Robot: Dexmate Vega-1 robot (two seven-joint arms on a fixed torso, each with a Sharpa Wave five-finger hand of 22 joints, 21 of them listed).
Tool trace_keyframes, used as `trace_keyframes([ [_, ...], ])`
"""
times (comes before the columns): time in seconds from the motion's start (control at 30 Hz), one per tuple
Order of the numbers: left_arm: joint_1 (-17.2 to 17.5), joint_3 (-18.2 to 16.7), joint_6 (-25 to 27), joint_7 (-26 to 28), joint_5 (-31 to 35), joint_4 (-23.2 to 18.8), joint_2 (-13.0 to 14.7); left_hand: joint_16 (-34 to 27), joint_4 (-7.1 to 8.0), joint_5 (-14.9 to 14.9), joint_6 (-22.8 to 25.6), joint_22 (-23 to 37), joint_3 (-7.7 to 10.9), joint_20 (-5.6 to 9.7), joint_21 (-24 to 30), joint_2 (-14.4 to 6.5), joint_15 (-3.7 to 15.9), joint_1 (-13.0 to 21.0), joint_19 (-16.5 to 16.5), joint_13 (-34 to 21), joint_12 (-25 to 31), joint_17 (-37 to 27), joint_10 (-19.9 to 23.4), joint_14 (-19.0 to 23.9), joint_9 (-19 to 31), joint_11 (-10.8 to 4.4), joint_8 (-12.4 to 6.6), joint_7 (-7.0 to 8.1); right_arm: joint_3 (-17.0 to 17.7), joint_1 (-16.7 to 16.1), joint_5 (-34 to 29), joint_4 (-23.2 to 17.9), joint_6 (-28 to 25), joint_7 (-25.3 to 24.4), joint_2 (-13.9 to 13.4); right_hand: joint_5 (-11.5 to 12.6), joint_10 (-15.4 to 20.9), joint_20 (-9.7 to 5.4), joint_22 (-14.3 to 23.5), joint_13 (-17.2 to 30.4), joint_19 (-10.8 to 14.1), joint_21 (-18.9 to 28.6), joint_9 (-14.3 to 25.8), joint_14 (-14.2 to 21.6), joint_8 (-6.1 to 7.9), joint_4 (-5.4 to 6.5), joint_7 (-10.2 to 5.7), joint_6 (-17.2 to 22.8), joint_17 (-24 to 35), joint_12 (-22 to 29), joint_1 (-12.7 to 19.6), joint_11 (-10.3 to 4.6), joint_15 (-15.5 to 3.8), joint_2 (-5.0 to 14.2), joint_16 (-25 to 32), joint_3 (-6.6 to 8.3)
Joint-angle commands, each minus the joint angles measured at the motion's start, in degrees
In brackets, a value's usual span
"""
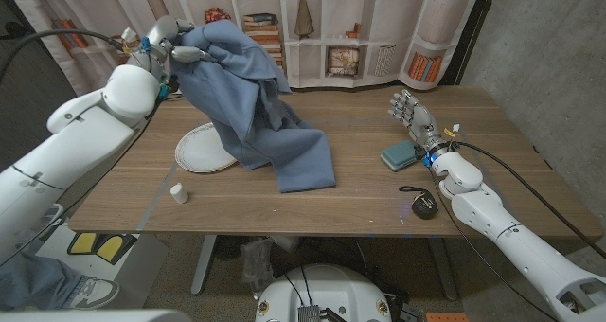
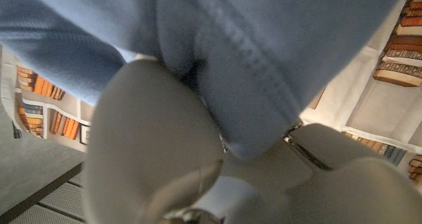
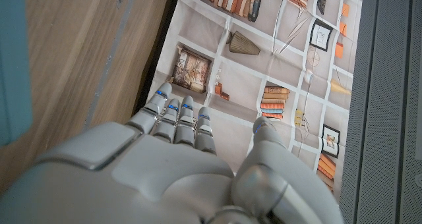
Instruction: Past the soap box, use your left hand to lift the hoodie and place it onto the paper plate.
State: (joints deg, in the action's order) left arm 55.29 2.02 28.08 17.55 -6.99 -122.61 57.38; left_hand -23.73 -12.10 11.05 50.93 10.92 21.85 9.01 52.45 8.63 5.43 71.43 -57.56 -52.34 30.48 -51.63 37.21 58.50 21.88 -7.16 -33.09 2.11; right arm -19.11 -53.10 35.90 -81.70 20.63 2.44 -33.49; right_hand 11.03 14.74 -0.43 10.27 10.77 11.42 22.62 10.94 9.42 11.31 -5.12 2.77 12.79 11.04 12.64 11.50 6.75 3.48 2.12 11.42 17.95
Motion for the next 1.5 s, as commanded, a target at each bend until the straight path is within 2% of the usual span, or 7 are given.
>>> trace_keyframes([
  [0.03, -1.2, 2.7, 2.0, 0.4, 1.3, 2.4, 1.1, 0.1, 4.27, 0.4, 6.8, 0.1, 4.88, 2.61, 0.5, -9.9, 6.72, 9.4, 0.4, -0.2, -0.4, -0.4, 0.8, 4.6, -0.2, -0.21, -0.19, -5.68, 0.4, -0.7, -0.3, -1.6, -0.5, -0.9, -0.8, -0.2, 0.3, 0.03, 0.1, 0.2, 0.3, -0.1, 0.1, 0.2, 0.11, -0.24, -0.15, 0.5, 0.1, 0.3, 0.0, -0.3, -0.11, 0.29, -0.1, 0.15],
  [0.33, -1.5, 3.7, 1.4, 0.6, 1.0, 4.4, 1.2, 0.3, 4.27, 0.3, 7.0, 0.0, 5.12, 2.55, 0.9, -9.8, 6.68, 9.3, 0.7, -0.3, -0.5, -0.6, 1.0, 4.6, -0.3, -0.32, -0.22, -5.56, 1.0, -1.5, -0.6, -3.2, -1.1, -2.2, -1.4, -0.2, 0.3, 0.01, 0.1, 0.2, 0.4, -0.3, 0.1, 0.3, 0.1, -0.26, -0.1, 0.5, 0.1, 0.3, 0.0, -0.41, -0.03, 0.31, -0.1, 0.13],
  [0.93, 0.3, 3.4, -0.3, 1.9, -0.8, 7.3, 0.3, 1.9, 4.28, 0.3, 6.9, -0.1, 5.78, 2.27, 1.5, -9.2, 6.55, 8.8, 1.9, -0.3, -1.1, -0.4, 1.4, 3.3, -0.5, -0.6, -0.22, -5.52, 1.1, -1.9, -1.0, -4.5, -2.9, -3.7, -2.0, -0.2, 0.5, -0.08, 0.1, 0.2, 0.5, -0.6, 0.1, 0.3, 0.11, -0.27, -0.09, 0.5, 0.1, 0.3, -0.1, -0.15, -0.07, 0.33, -0.1, 0.06],
  [1.5, 1.8, 2.2, -1.2, 3.6, -3.1, 9.5, -0.7, 2.7, 4.23, 0.3, 7.0, -0.2, 6.4, 2.24, 2.1, -9.0, 6.49, 8.6, 2.4, -0.4, -1.5, -0.2, 1.7, 3.5, -0.5, -0.54, -0.29, -5.54, 0.6, -0.9, -1.1, -3.9, -4.6, -3.5, -2.2, -0.2, 0.4, -0.1, 0.2, 0.2, 0.6, -0.8, 0.1, 0.3, 0.13, -0.3, -0.13, 0.6, 0.1, 0.2, -0.1, -0.2, -0.01, 0.38, -0.1, 0.03],
])
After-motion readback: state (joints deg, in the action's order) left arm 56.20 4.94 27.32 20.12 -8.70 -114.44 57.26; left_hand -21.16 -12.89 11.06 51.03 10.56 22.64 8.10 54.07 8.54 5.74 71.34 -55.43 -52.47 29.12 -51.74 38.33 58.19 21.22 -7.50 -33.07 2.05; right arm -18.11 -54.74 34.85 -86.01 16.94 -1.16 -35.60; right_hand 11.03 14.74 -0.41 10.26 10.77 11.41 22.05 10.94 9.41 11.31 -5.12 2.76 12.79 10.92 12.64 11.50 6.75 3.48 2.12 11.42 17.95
